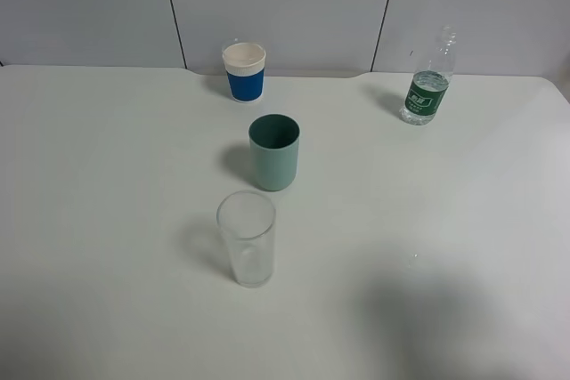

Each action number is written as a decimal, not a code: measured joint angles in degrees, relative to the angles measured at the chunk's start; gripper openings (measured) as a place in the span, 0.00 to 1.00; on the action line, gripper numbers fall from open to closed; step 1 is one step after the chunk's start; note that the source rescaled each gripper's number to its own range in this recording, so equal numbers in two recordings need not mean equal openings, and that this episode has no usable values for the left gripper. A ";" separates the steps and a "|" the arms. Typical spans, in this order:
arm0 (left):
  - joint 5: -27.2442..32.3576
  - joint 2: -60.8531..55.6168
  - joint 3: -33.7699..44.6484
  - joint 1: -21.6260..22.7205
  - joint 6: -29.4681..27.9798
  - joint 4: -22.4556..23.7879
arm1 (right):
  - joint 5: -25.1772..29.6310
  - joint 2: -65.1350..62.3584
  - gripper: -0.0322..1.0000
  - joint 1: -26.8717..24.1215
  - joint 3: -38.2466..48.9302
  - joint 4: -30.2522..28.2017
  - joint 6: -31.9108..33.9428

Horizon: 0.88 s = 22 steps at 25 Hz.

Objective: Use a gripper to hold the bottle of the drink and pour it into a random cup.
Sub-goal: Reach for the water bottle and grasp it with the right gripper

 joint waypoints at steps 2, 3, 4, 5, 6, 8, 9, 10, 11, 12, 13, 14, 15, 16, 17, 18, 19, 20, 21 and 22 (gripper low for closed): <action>0.00 0.00 0.00 0.00 0.00 0.00 | -0.18 3.12 0.65 0.00 -0.20 0.00 0.00; 0.00 0.00 0.00 0.00 0.00 0.00 | -0.54 4.82 0.65 0.00 -0.61 -0.05 0.00; 0.00 0.00 0.00 0.00 0.00 0.00 | -1.61 6.60 0.65 0.00 -1.09 -0.05 0.00; 0.00 0.00 0.00 0.00 0.00 0.00 | -3.70 8.08 0.65 0.00 -1.70 -0.05 0.00; 0.00 0.00 0.00 0.00 0.00 0.00 | -6.22 9.82 0.65 0.00 -2.22 -0.05 0.00; 0.00 0.00 0.00 0.00 0.00 0.00 | -11.13 13.33 0.65 0.00 -3.24 -0.05 0.00; 0.00 0.00 0.00 0.00 0.00 0.00 | -14.02 14.85 0.65 0.00 -3.40 -0.05 0.00; 0.00 0.00 0.00 0.00 0.00 0.00 | -16.12 16.65 0.65 0.00 -3.40 -0.05 -0.05; 0.00 0.00 0.00 0.00 0.00 0.00 | -18.06 18.25 0.65 0.00 -3.40 -0.05 -0.12; 0.00 0.00 0.00 0.00 0.00 0.00 | -20.34 20.21 0.65 0.00 -3.40 -0.10 -0.16; 0.00 0.00 0.00 0.00 0.00 0.00 | -22.73 22.15 0.65 0.00 -3.40 -0.10 -0.16; 0.00 0.00 0.00 0.00 0.00 0.00 | -25.00 24.19 0.65 0.00 -3.44 -0.10 -0.16; 0.00 0.00 0.00 0.00 0.00 0.00 | -26.81 26.34 0.65 0.00 -3.46 -0.10 -0.16; 0.00 0.00 0.00 0.00 0.00 0.00 | -29.11 28.19 0.65 0.00 -3.46 -0.22 -0.16; 0.00 0.00 0.00 0.00 0.00 0.00 | -30.55 30.12 0.65 0.00 -3.46 -0.30 -0.16; 0.00 0.00 0.00 0.00 0.00 0.00 | -32.14 32.87 0.65 0.00 -3.46 -0.67 -0.18; 0.00 0.00 0.00 0.00 0.00 0.00 | -33.44 35.28 0.65 0.00 -3.46 -0.99 -0.18; 0.00 0.00 0.00 0.00 0.00 0.00 | -35.20 37.27 0.65 0.00 -3.46 -1.34 -0.18; 0.00 0.00 0.00 0.00 0.00 0.00 | -36.55 39.71 0.65 0.00 -3.46 -1.56 -0.18; 0.00 0.00 0.00 0.00 0.00 0.00 | -37.95 42.16 0.65 0.00 -3.46 -1.58 -0.18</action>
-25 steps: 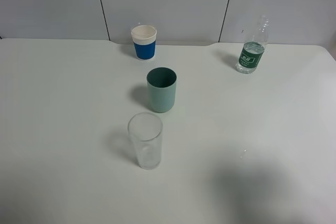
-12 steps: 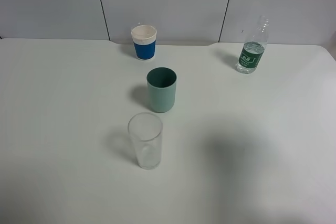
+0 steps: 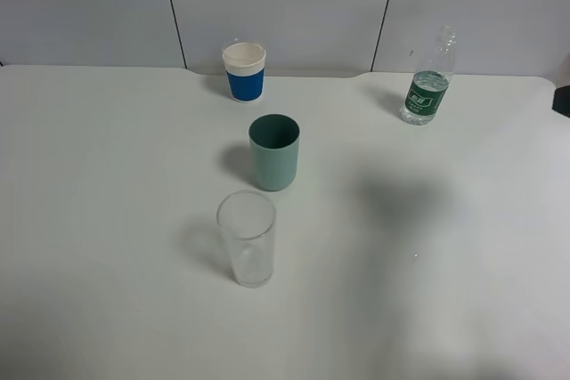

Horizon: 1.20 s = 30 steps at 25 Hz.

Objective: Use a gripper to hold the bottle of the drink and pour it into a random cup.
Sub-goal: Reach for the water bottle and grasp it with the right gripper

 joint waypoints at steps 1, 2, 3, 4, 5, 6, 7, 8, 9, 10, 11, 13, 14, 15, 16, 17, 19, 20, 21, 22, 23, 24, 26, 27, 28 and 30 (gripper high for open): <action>0.00 0.00 0.00 0.00 0.00 0.00 | -1.78 2.06 0.65 0.00 0.00 -0.13 0.00; 0.00 0.00 0.00 0.00 0.00 0.00 | -3.52 4.60 0.65 0.00 0.00 -0.18 0.00; 0.00 0.00 0.00 0.00 0.00 0.00 | -4.93 6.73 0.65 0.00 0.00 -0.18 0.00; 0.00 0.00 0.00 0.00 0.00 0.00 | -6.96 9.68 0.65 0.00 0.00 -0.18 0.00; 0.00 0.00 0.00 0.00 0.00 0.00 | -8.39 11.75 0.65 0.00 0.00 -0.44 0.00; 0.00 0.00 0.00 0.00 0.00 0.00 | -10.02 13.82 0.65 0.00 -0.04 -0.69 0.00; 0.00 0.00 0.00 0.00 0.00 0.00 | -11.13 16.27 0.65 0.00 -0.04 -1.30 0.00; 0.00 0.00 0.00 0.00 0.00 0.00 | -12.29 19.10 0.65 0.00 -0.04 -1.89 0.00; 0.00 0.00 0.00 0.00 0.00 0.00 | -13.47 21.09 0.65 0.00 -0.04 -2.28 0.17; 0.00 0.00 0.00 0.00 0.00 0.00 | -14.71 23.33 0.65 0.00 -0.04 -3.06 0.63; 0.00 0.00 0.00 0.00 0.00 0.00 | -15.71 25.07 0.65 0.00 -0.04 -3.67 1.26; 0.00 0.00 0.00 0.00 0.00 0.00 | -18.35 28.79 0.65 0.00 -0.04 -6.03 3.47; 0.00 0.00 0.00 0.00 0.00 0.00 | -19.71 30.36 0.65 0.00 -0.04 -7.51 5.32; 0.00 0.00 0.00 0.00 0.00 0.00 | -21.31 31.79 0.65 0.00 -0.04 -9.02 6.78; 0.00 0.00 0.00 0.00 0.00 0.00 | -22.95 32.88 0.65 0.00 -0.04 -10.41 8.24; 0.00 0.00 0.00 0.00 0.00 0.00 | -24.42 33.91 0.65 0.00 -0.04 -11.78 9.99; 0.00 0.00 0.00 0.00 0.00 0.00 | -28.51 36.26 0.65 0.00 -0.04 -15.17 12.90; 0.00 0.00 0.00 0.00 0.00 0.00 | -30.66 37.48 0.65 0.00 -0.04 -16.81 14.33; 0.00 0.00 0.00 0.00 0.00 0.00 | -32.51 38.69 0.66 0.00 -0.04 -18.37 15.01; 0.00 0.00 0.00 0.00 0.00 0.00 | -34.70 39.74 0.69 0.00 -0.04 -19.48 15.37; 0.00 0.00 0.00 0.00 0.00 0.00 | -36.72 41.03 0.75 0.00 -0.06 -20.50 15.57; 0.00 0.00 0.00 0.00 0.00 0.00 | -38.64 42.32 0.81 0.00 -0.06 -21.29 15.69; 0.00 0.00 0.00 0.00 0.00 0.00 | -42.31 44.72 0.91 0.00 -0.11 -22.07 15.75; 0.00 0.00 0.00 0.00 0.00 0.00 | -44.37 46.06 0.95 0.00 -0.11 -22.24 15.69; 0.00 0.00 0.00 0.00 0.00 0.00 | -46.09 47.20 0.97 0.00 -0.13 -22.45 15.42; 0.00 0.00 0.00 0.00 0.00 0.00 | -50.37 49.87 0.99 0.00 -0.17 -22.50 14.57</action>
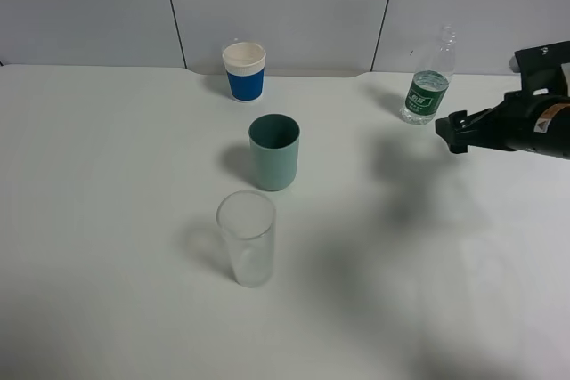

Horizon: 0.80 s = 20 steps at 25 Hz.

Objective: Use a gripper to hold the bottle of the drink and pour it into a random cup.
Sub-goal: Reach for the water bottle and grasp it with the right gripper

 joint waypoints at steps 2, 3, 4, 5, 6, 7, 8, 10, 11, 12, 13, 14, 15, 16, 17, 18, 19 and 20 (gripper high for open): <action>0.00 0.00 0.00 0.00 0.00 0.00 | -2.69 2.18 0.99 0.00 0.00 0.00 -1.32; 0.00 0.00 0.00 0.00 0.00 0.00 | -4.10 3.41 1.00 0.00 -0.02 0.00 -2.09; 0.00 0.00 0.00 0.00 0.00 0.00 | -5.26 4.24 1.00 0.00 -0.02 0.00 -2.82; 0.00 0.00 0.00 0.00 0.00 0.00 | -6.30 5.16 1.00 0.00 -0.06 0.00 -3.69; 0.00 0.00 0.00 0.00 0.00 0.00 | -7.09 5.99 1.00 0.00 -0.06 0.00 -4.13; 0.00 0.00 0.00 0.00 0.00 0.00 | -8.26 6.61 1.00 0.00 -0.06 0.00 -4.22; 0.00 0.00 0.00 0.00 0.00 0.00 | -9.57 7.27 1.00 0.00 -0.06 0.21 -4.53; 0.00 0.00 0.00 0.00 0.00 0.00 | -12.61 8.39 1.00 0.00 -0.06 1.15 -4.96; 0.00 0.00 0.00 0.00 0.00 0.00 | -13.84 8.81 1.00 0.00 -0.06 1.68 -5.29; 0.00 0.00 0.00 0.00 0.00 0.00 | -14.99 9.31 1.00 0.00 -0.08 2.59 -5.74; 0.00 0.00 0.00 0.00 0.00 0.00 | -16.25 9.82 1.00 0.00 -0.08 3.58 -6.38; 0.00 0.00 0.00 0.00 0.00 0.00 | -17.27 10.28 1.00 0.00 -0.08 4.94 -6.84; 0.00 0.00 0.00 0.00 0.00 0.00 | -18.05 10.76 1.00 0.00 -0.13 6.18 -7.39; 0.00 0.00 0.00 0.00 0.00 0.00 | -18.80 11.25 1.00 0.00 -0.13 7.47 -7.87; 0.00 0.00 0.00 0.00 0.00 0.00 | -19.95 12.02 1.00 0.00 -0.13 9.10 -8.62; 0.00 0.00 0.00 0.00 0.00 0.00 | -20.95 12.64 1.00 0.00 -0.13 10.01 -8.62; 0.00 0.00 0.00 0.00 0.00 0.00 | -22.31 13.47 1.00 0.00 -0.15 10.71 -8.62; 0.00 0.00 0.00 0.00 0.00 0.00 | -23.53 14.29 1.00 0.00 -0.15 10.99 -9.01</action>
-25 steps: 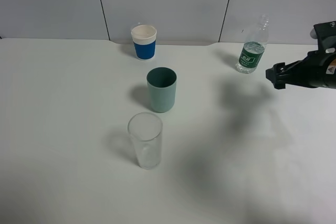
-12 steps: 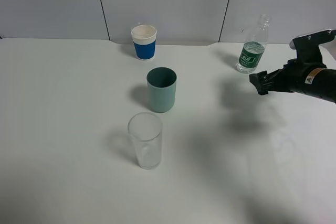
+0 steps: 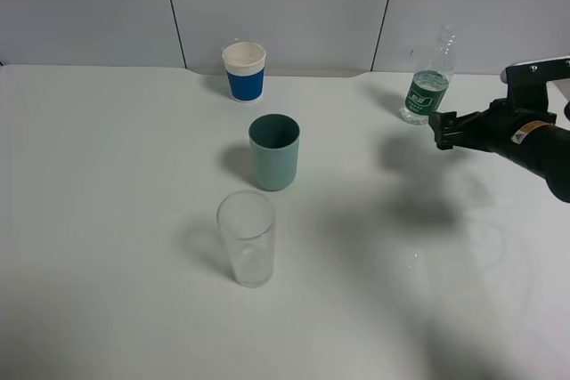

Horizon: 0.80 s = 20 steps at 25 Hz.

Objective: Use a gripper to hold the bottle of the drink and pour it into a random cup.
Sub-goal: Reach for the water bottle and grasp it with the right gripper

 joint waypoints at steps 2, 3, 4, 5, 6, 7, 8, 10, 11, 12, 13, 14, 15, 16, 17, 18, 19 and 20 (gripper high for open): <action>0.00 0.00 0.00 0.00 0.00 0.00 | -2.74 1.99 1.00 0.00 -0.05 0.06 -0.11; 0.00 0.00 0.00 0.00 0.00 0.00 | -3.73 2.98 1.00 0.00 -0.25 0.06 -0.11; 0.00 0.00 0.00 0.00 0.00 0.00 | -4.07 3.79 1.00 0.00 -0.67 0.06 -0.11; 0.00 0.00 0.00 0.00 0.00 0.00 | -4.26 4.73 1.00 0.00 -1.43 0.00 -0.11; 0.00 0.00 0.00 0.00 0.00 0.00 | -4.26 5.42 1.00 0.00 -2.13 -0.28 -0.11; 0.00 0.00 0.00 0.00 0.00 0.00 | -4.26 6.30 1.00 0.00 -3.17 -0.62 -0.11; 0.00 0.00 0.00 0.00 0.00 0.00 | -4.21 6.90 1.00 0.00 -3.93 -0.81 -0.11; 0.00 0.00 0.00 0.00 0.00 0.00 | -4.09 7.56 1.00 0.00 -5.59 -1.47 -0.11; 0.00 0.00 0.00 0.00 0.00 0.00 | -4.09 7.93 1.00 0.00 -6.42 -1.76 -0.11; 0.00 0.00 0.00 0.00 0.00 0.00 | -4.03 8.22 1.00 0.00 -7.23 -2.17 -0.11; 0.00 0.00 0.00 0.00 0.00 0.00 | -4.03 8.72 1.00 0.00 -8.04 -2.45 -0.11; 0.00 0.00 0.00 0.00 0.00 0.00 | -3.94 9.02 1.00 0.00 -8.72 -2.87 -0.11; 0.00 0.00 0.00 0.00 0.00 0.00 | -3.73 9.53 1.00 0.00 -9.58 -3.75 -0.11; 0.00 0.00 0.00 0.00 0.00 0.00 | -3.52 9.94 1.00 0.00 -10.35 -4.51 -0.11; 0.00 0.00 0.00 0.00 0.00 0.00 | -3.00 10.46 1.00 0.00 -11.61 -5.44 -0.11; 0.00 0.00 0.00 0.00 0.00 0.00 | -2.24 11.04 1.00 0.00 -12.78 -6.43 -0.11; 0.00 0.00 0.00 0.00 0.00 0.00 | -1.55 11.62 1.00 0.00 -13.75 -7.26 -0.11; 0.00 0.00 0.00 0.00 0.00 0.00 | -0.93 12.09 1.00 0.00 -14.69 -8.07 -0.11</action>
